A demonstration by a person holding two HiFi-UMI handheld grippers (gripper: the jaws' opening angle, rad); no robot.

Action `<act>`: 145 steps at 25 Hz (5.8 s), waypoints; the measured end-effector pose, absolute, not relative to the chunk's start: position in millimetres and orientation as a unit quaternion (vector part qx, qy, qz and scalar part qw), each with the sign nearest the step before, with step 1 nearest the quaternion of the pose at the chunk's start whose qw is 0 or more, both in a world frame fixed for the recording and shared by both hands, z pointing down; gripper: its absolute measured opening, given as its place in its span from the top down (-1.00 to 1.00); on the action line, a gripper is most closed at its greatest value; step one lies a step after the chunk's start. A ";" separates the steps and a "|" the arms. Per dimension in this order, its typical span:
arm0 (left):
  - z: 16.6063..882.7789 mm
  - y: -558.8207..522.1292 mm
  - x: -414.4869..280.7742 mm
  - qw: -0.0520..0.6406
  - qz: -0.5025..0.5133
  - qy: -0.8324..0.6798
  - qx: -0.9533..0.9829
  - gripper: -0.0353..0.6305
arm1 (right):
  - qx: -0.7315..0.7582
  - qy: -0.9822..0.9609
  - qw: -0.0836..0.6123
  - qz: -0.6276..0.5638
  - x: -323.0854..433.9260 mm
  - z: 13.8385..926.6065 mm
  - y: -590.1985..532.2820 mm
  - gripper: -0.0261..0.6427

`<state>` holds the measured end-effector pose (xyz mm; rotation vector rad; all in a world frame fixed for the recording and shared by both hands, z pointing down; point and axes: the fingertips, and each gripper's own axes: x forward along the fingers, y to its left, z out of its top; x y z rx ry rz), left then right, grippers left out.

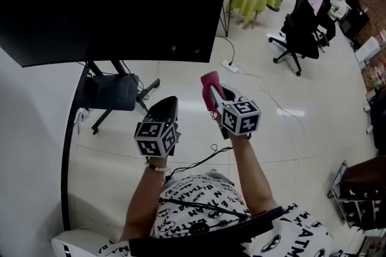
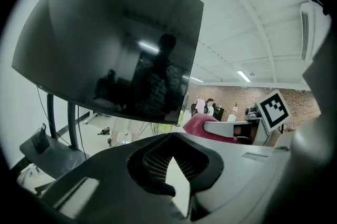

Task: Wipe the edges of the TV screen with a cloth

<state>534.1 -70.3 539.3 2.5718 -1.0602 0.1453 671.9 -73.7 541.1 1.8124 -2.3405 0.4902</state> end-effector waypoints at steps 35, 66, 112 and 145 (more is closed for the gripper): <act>421.1 -118.0 543.2 0.134 -0.010 -0.400 0.907 0.93 | 0.642 -0.758 0.108 -0.044 712.2 426.9 -182.0 0.72; 185.6 -154.2 522.8 0.016 -0.037 -0.235 0.971 0.93 | 0.761 -0.588 0.093 -0.256 686.6 97.4 -177.8 0.72; 111.3 -175.6 370.3 -0.016 -0.057 -0.305 0.951 0.93 | 0.666 -0.617 0.227 -0.352 505.0 -88.5 -243.2 0.72; 78.4 -349.6 80.7 -0.063 -0.061 -0.430 0.899 0.93 | 0.546 -0.657 0.330 -0.402 145.8 -79.1 -378.6 0.72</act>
